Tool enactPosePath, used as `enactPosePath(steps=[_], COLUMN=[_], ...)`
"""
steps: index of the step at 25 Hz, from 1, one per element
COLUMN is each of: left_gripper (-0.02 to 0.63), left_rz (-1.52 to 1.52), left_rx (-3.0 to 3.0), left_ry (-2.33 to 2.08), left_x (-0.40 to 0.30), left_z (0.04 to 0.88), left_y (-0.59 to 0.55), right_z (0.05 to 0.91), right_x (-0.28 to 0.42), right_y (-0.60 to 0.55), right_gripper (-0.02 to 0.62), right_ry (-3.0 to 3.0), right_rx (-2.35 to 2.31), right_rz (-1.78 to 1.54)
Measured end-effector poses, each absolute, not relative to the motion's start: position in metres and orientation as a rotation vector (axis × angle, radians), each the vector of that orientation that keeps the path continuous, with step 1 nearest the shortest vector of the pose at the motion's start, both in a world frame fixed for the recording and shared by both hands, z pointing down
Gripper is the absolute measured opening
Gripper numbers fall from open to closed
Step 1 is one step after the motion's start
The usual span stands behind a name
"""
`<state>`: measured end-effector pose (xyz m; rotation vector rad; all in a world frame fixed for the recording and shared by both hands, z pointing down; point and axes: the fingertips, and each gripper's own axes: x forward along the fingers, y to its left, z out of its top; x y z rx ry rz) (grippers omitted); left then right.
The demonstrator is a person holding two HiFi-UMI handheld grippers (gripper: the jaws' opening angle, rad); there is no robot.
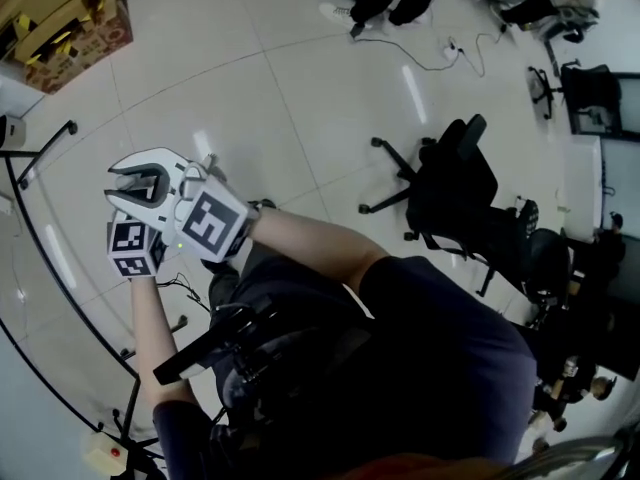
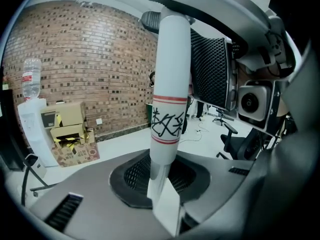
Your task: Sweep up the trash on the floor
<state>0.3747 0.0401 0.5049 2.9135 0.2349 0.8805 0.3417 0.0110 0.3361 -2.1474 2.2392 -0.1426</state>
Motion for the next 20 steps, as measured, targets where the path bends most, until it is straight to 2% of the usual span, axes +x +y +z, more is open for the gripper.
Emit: enactPosePath(steps=[11,20], left_gripper=[0.061,0.061], left_rz=[0.822,0.753], left_rx=[2.954,3.069], left_ry=[0.226,0.127], left_x=[0.398,0.367], left_z=[0.477,0.404], left_y=[0.099,0.075], right_z=[0.302,0.241], right_x=[0.351,0.307], right_y=[0.059,0.046], right_gripper=[0.109,0.107], right_ry=[2.325,2.518], right_rx=[-2.058,-1.898], right_rz=[0.051,0.179])
